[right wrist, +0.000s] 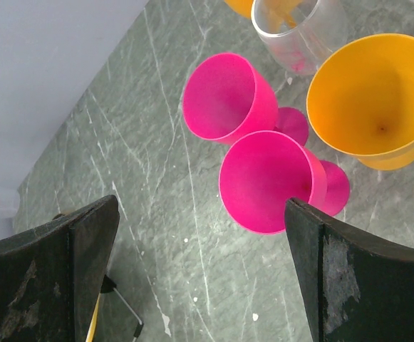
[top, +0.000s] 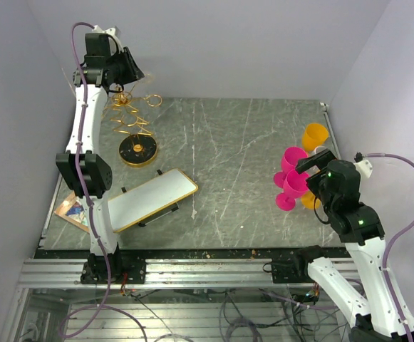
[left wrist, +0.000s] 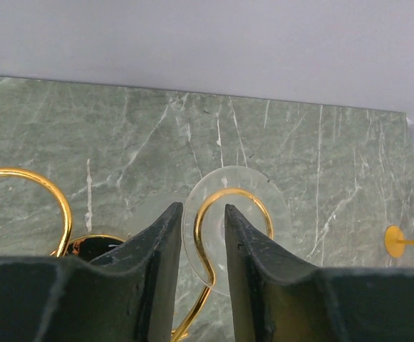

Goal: Take the wine glass off the wine glass rack

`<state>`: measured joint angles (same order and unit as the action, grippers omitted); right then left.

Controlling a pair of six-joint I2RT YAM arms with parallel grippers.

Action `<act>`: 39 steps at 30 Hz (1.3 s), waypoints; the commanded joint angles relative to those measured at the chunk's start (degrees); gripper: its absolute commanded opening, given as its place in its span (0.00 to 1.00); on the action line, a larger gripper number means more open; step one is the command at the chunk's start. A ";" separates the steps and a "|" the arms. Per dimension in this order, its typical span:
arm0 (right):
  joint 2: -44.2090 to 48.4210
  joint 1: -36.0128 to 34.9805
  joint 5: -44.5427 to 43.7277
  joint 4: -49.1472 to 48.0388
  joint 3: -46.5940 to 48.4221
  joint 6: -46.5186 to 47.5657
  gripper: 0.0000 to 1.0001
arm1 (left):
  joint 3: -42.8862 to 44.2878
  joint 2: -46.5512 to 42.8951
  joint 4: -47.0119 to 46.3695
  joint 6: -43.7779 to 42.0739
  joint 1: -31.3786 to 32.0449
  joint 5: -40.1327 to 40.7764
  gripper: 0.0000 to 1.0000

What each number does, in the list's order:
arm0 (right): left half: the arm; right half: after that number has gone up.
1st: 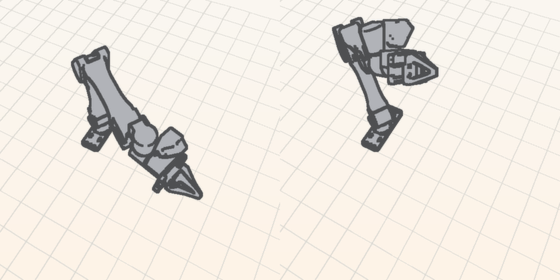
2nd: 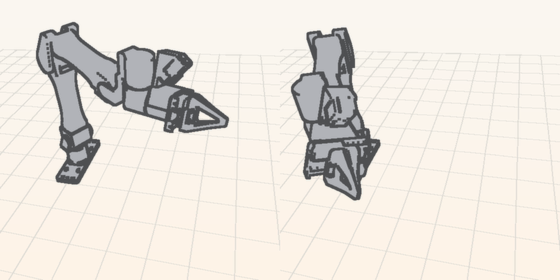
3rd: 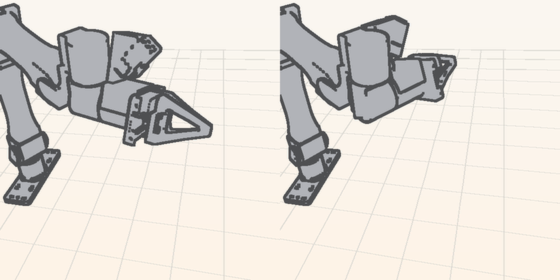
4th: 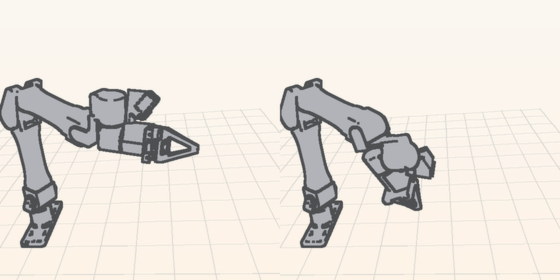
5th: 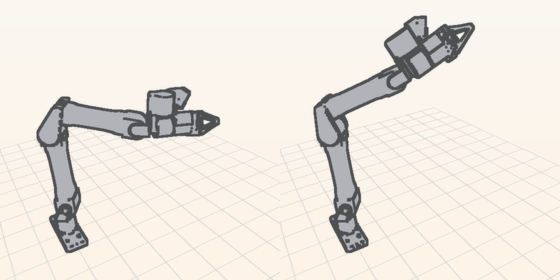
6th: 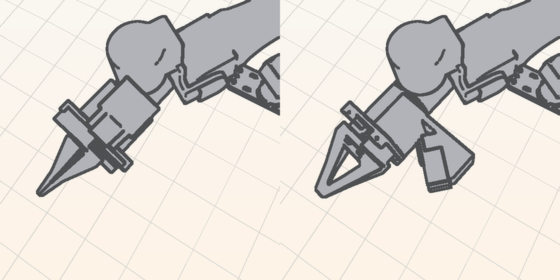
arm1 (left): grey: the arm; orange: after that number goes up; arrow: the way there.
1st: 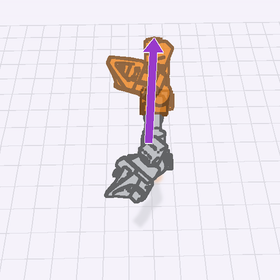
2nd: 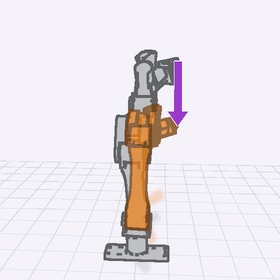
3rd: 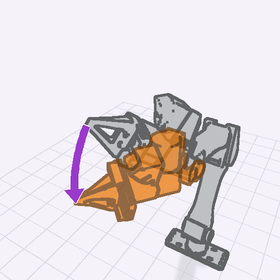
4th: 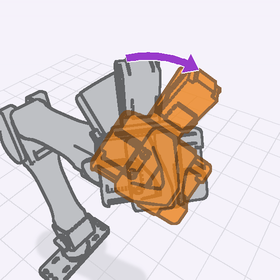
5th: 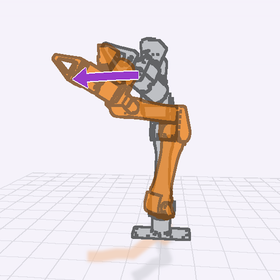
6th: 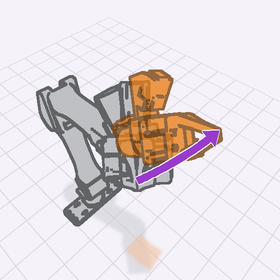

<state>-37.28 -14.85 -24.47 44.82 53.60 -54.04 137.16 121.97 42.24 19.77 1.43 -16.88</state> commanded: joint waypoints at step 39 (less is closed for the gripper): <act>-0.95 -0.35 -2.05 -0.09 0.54 -1.07 1.00 | -7.16 -4.76 -15.13 25.11 -6.50 -21.33 0.07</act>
<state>-38.74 -14.85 -24.93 44.84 53.60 -54.63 130.89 120.51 33.19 39.03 -4.29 -32.60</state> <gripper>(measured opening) 0.994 0.186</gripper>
